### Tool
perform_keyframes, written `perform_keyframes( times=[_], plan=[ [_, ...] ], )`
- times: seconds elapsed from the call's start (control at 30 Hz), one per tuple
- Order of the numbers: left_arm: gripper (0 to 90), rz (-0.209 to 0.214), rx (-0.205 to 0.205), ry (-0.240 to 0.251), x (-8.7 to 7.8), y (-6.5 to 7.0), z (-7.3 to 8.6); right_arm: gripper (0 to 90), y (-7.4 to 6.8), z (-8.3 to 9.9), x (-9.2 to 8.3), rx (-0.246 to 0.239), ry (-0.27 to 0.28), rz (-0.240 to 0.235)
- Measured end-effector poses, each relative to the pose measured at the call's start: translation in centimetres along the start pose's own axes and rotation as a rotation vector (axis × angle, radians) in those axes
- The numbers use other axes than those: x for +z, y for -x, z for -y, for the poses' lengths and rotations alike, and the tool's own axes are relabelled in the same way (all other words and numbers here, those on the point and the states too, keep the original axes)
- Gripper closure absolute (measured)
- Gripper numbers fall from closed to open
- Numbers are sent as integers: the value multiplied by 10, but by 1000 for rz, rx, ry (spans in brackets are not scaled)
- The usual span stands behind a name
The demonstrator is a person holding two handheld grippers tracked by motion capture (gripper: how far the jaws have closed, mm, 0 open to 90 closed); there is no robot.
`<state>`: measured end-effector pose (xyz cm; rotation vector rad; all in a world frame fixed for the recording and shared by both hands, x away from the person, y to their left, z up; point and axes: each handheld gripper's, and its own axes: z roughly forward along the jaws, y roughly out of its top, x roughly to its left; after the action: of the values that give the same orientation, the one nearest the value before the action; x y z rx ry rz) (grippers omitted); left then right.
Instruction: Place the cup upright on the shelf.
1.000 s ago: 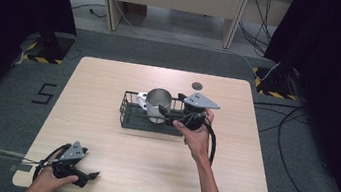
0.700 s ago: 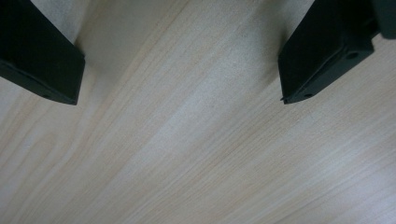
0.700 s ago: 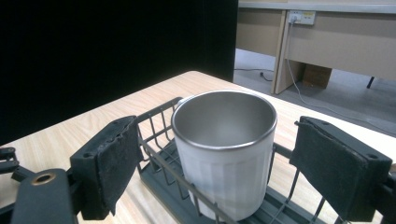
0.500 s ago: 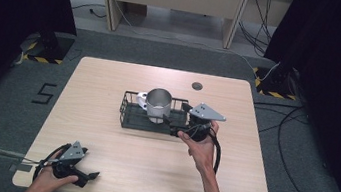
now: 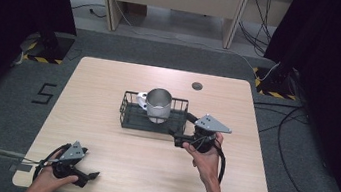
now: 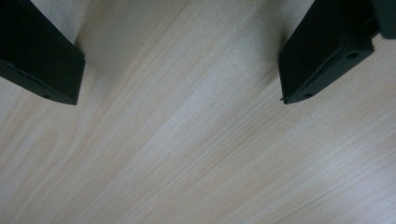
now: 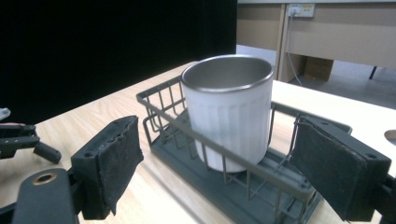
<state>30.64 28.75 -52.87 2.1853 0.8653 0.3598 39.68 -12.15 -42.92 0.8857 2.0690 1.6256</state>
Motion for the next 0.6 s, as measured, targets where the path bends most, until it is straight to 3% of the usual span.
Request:
perform_keyframes(
  times=[0.6],
  plan=[
    [0,0,0,0,0,0,0,156,-14,33,-21,10,-22,11]
  ],
)
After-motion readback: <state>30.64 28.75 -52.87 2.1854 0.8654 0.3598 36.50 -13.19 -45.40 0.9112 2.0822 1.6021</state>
